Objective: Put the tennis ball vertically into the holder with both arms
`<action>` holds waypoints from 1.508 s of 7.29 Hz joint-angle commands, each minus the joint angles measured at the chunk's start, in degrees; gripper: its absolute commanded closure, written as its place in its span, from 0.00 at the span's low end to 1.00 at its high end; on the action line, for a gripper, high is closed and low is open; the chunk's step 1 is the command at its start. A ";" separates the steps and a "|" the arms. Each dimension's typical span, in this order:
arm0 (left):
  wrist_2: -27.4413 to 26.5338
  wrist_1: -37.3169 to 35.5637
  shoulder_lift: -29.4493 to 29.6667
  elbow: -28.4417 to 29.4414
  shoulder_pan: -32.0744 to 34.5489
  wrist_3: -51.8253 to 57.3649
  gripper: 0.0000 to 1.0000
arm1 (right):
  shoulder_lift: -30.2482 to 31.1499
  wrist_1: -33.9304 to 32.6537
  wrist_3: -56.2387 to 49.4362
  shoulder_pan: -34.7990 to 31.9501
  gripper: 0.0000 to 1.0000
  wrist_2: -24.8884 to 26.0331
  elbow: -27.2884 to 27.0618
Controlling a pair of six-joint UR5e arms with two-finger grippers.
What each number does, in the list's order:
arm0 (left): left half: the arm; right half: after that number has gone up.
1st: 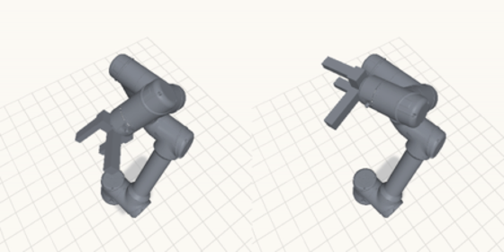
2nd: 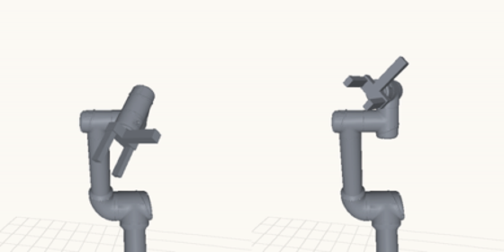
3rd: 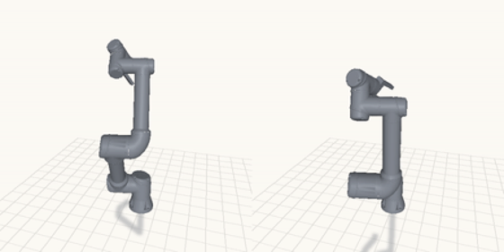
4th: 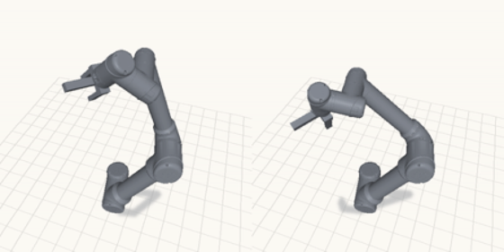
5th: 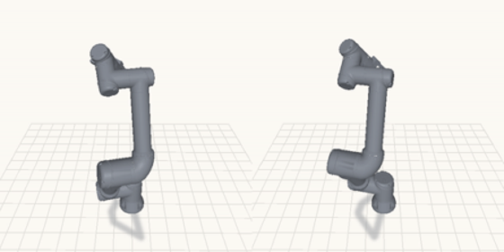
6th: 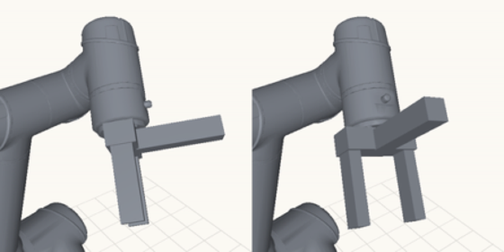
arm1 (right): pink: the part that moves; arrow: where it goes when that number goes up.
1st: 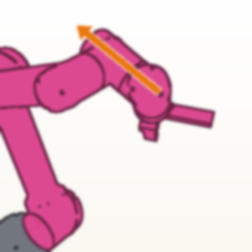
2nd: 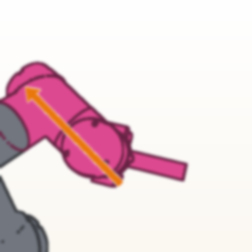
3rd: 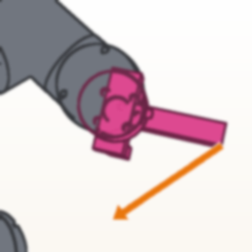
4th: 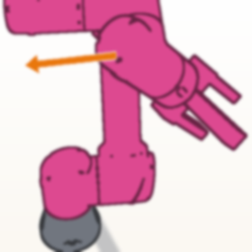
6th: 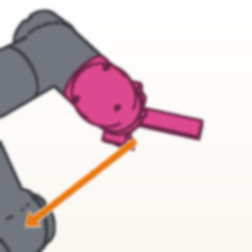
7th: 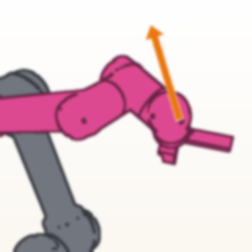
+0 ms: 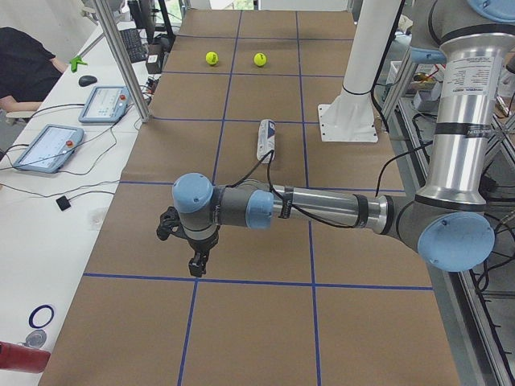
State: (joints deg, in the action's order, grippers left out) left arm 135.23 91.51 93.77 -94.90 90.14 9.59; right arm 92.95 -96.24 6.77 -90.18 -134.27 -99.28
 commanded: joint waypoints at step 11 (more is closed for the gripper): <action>-2.49 -9.66 31.57 -10.40 -40.44 0.07 0.00 | 0.13 0.00 0.09 0.00 0.01 -1.35 -1.09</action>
State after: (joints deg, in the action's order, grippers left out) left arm 135.18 92.82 116.71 -105.72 54.86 9.20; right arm 93.01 -96.24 6.78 -90.18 -135.53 -100.08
